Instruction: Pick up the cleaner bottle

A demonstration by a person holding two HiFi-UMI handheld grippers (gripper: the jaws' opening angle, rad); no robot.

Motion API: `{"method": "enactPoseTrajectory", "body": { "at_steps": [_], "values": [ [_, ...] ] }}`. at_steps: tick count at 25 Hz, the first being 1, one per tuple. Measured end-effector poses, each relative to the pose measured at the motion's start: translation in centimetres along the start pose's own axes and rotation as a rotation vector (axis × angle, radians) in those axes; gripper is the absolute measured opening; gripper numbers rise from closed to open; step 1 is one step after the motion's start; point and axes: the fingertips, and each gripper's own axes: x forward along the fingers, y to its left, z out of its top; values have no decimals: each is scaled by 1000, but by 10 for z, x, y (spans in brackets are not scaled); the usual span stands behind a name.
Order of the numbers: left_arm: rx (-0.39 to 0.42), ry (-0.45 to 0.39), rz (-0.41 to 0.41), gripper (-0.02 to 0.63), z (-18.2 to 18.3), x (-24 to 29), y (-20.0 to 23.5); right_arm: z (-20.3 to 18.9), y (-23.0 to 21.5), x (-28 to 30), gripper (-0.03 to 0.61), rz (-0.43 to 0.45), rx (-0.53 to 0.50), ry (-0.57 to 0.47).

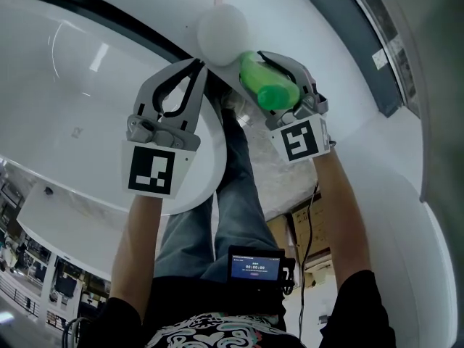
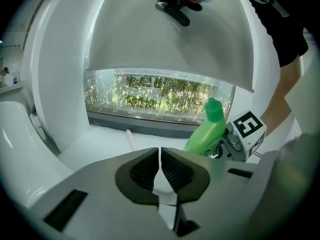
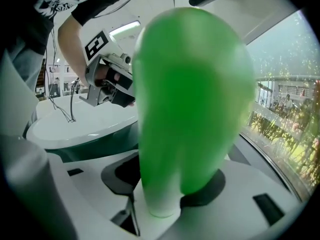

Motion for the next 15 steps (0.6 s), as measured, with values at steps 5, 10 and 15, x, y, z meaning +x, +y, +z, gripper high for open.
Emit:
{"method": "enactPoseTrajectory", "body": {
  "at_steps": [5, 10, 15],
  "values": [
    [-27, 3, 5, 28, 0, -1, 6, 1, 3, 3, 222, 18, 6, 48],
    [-26, 2, 1, 28, -3, 1, 7, 3, -4, 3, 219, -67, 114, 15],
    [-24, 7, 0, 28, -6, -1, 6, 5, -9, 4, 218, -151, 165, -6]
  ]
}}
